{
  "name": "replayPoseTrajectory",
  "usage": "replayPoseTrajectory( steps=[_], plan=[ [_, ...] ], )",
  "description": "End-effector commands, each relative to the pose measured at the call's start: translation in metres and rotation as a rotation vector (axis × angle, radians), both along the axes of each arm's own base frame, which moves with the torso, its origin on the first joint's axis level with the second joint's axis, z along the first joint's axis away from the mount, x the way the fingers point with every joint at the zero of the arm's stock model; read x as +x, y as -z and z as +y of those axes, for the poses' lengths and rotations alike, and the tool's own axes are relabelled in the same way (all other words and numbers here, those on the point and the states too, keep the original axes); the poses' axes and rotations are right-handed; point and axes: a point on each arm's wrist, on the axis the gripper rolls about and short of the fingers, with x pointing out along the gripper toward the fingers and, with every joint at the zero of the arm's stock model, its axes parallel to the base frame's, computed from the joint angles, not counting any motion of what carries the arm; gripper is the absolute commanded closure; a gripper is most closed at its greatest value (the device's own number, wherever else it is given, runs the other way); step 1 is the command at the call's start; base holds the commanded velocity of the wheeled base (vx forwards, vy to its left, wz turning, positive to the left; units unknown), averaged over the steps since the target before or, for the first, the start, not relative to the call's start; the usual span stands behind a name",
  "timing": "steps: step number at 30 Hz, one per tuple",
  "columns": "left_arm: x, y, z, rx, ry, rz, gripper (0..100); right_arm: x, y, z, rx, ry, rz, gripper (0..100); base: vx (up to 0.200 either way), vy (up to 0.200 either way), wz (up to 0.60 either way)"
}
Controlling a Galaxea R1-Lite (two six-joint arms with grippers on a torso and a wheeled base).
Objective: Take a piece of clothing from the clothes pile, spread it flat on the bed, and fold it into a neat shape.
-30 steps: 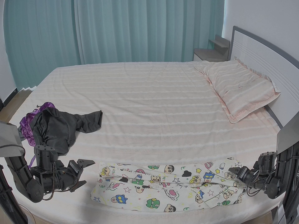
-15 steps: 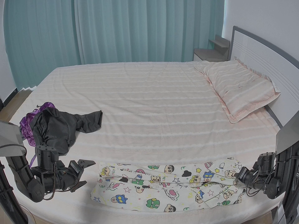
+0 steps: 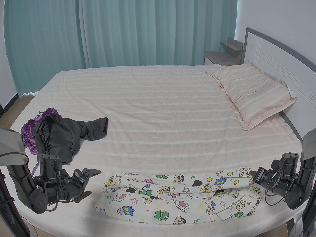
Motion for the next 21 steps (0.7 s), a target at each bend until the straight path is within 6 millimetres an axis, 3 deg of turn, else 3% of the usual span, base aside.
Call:
replayPoseTrajectory(
  steps=[1, 5, 12, 21],
  plan=[
    [0.001, 0.001, 0.000, 0.001, 0.001, 0.000, 0, 0.002, -0.009, 0.002, -0.016, -0.048, -0.059, 100, 0.000, 0.000, 0.00],
    [0.001, 0.001, 0.000, 0.002, 0.002, 0.000, 0, 0.012, -0.012, 0.002, -0.019, -0.056, -0.100, 100, 0.000, 0.000, 0.00],
    [0.001, 0.001, 0.000, 0.004, 0.003, 0.001, 0, 0.037, 0.022, -0.006, -0.119, -0.072, -0.047, 100, 0.000, 0.000, 0.00],
    [0.001, 0.001, -0.001, 0.005, 0.006, 0.000, 0, 0.064, 0.048, -0.008, -0.147, -0.081, -0.044, 100, 0.000, 0.000, 0.00]
  ],
)
